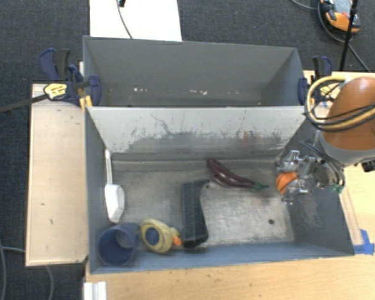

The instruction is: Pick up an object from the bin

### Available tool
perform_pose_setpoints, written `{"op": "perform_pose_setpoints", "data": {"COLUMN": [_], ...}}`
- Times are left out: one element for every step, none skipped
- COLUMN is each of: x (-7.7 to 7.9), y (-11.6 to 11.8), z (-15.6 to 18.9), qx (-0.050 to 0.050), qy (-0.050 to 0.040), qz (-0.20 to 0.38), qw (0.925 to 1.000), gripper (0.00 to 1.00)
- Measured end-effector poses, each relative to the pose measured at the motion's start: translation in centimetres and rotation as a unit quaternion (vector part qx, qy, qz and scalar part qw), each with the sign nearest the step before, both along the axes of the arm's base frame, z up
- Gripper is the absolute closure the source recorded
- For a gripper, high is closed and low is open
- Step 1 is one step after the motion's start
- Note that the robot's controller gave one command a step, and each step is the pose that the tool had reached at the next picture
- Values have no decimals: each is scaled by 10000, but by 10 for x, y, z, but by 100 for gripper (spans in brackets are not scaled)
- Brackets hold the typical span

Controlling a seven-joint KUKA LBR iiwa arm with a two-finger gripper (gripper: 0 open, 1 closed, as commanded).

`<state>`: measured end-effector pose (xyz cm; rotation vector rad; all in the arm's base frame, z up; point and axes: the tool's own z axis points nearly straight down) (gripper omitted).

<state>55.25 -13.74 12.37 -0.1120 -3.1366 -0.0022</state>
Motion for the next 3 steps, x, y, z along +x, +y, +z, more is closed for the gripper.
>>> {"op": "perform_pose_setpoints", "data": {"x": [6, 6, 8], "y": [-1, 7, 9], "z": [61, 129, 150], "qx": [-2, -8, -11], "qy": [-14, -15, -36], "qz": [-78, -31, -35], "qw": [10000, 10000, 10000], "gripper": [100, 100, 100]}}
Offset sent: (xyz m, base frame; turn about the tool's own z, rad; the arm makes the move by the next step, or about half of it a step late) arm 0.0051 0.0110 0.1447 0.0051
